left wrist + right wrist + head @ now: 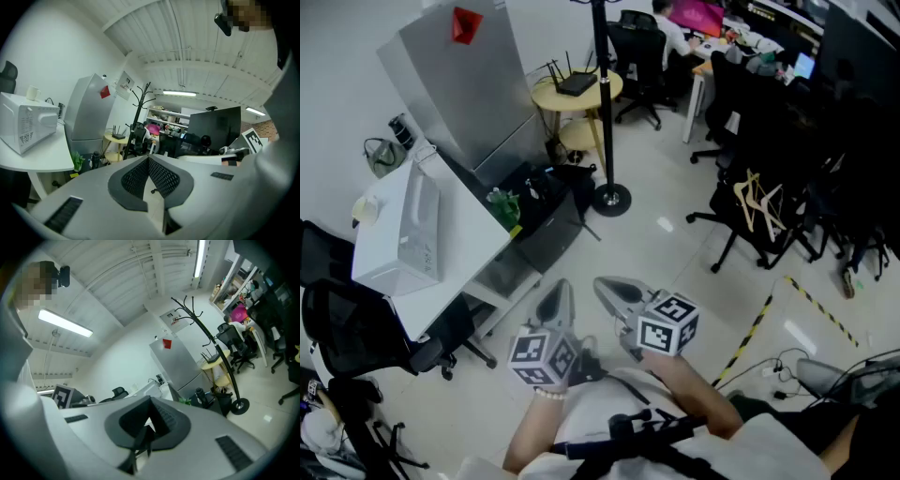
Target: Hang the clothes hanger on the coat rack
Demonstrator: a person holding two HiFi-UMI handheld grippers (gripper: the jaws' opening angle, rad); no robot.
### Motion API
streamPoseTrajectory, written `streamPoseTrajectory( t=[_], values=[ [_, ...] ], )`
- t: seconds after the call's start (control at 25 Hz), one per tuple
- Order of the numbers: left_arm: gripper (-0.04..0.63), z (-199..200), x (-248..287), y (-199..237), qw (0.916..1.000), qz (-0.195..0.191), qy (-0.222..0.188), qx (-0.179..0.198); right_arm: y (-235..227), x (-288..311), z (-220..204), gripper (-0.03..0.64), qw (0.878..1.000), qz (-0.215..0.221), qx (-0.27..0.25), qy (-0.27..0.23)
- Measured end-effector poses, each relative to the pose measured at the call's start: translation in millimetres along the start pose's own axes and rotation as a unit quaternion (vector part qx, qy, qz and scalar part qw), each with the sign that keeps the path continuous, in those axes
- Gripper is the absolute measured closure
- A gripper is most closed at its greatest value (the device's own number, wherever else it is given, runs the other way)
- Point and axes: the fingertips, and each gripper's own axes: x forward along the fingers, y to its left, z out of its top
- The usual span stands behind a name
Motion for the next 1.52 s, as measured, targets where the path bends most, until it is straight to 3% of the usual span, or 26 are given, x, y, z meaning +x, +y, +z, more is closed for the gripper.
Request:
streamPoseTrajectory(
  t=[0.24, 0.48, 0.84, 1.12, 1.28, 1.52],
  values=[
    [0.598, -19.1, 4.6, -34.1, 0.9997, -0.009, 0.020, -0.008, -9.2, -35.3, -2.8, 0.612, 1.000, -0.011, 0.006, -0.003],
    [0.600, -35.8, 9.5, -86.8, 0.9964, -0.076, 0.025, -0.029, -20.4, -76.9, -5.4, 0.611, 1.000, -0.027, 0.008, -0.007],
    [0.597, -68.7, 28.4, -137.6, 0.9927, -0.101, 0.066, 0.002, -46.4, -129.6, -3.1, 0.611, 0.997, -0.063, 0.024, -0.033],
    [0.598, -73.7, 87.9, -178.0, 0.9858, -0.149, 0.077, 0.008, -102.6, -161.5, 15.1, 0.611, 0.991, -0.120, 0.032, -0.055],
    [0.598, -81.7, 136.6, -216.9, 0.9753, -0.199, 0.095, -0.004, -155.9, -188.5, 35.3, 0.611, 0.984, -0.162, 0.038, -0.061],
    [0.598, -74.2, 215.6, -251.7, 0.9667, -0.231, 0.109, 0.001, -222.1, -202.8, 79.6, 0.611, 0.979, -0.186, 0.042, -0.076]
  ],
)
